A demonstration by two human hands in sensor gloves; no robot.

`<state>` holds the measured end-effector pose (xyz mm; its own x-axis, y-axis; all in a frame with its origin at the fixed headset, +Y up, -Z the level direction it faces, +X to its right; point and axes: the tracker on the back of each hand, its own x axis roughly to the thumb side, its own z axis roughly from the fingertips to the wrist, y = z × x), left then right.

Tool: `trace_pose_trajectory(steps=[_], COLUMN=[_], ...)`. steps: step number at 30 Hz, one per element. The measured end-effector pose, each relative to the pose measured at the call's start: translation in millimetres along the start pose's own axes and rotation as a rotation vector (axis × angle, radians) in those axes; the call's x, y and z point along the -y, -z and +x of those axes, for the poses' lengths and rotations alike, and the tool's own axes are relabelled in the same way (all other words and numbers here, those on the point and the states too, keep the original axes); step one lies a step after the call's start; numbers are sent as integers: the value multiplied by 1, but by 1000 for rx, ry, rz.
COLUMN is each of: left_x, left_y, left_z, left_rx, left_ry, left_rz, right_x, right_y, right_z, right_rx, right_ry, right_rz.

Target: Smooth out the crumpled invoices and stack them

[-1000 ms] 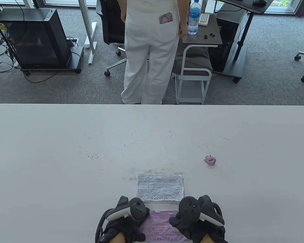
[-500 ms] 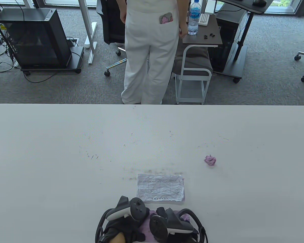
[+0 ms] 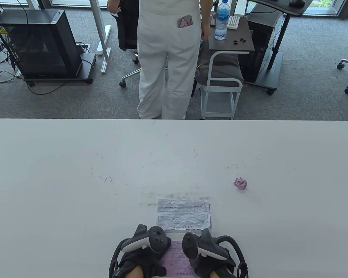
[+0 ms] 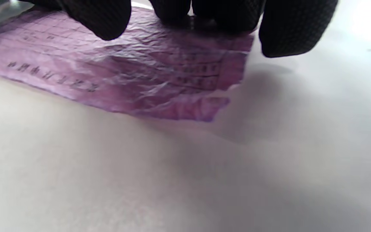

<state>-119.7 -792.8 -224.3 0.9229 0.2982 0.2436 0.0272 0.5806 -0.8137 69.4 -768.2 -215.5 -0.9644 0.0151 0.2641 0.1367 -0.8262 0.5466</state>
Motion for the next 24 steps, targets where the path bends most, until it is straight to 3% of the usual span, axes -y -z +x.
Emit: trace_pose_trajectory(steps=[7,14,19,24], left_x=[0,0,0,0], left_y=[0,0,0,0], left_z=[0,-1,-1,-1], left_rx=[2,7,9,9], left_ry=[0,-3,-4,-2], left_rz=[4,9,10,11], right_x=[3,12,2,-2], right_y=[-3,-12,0,4], right_z=[-29,-51,-46,-41], right_rx=[-62,-31,21,-55], right_ry=[114,248,234,179], right_rz=[-11,-252,-238,-225])
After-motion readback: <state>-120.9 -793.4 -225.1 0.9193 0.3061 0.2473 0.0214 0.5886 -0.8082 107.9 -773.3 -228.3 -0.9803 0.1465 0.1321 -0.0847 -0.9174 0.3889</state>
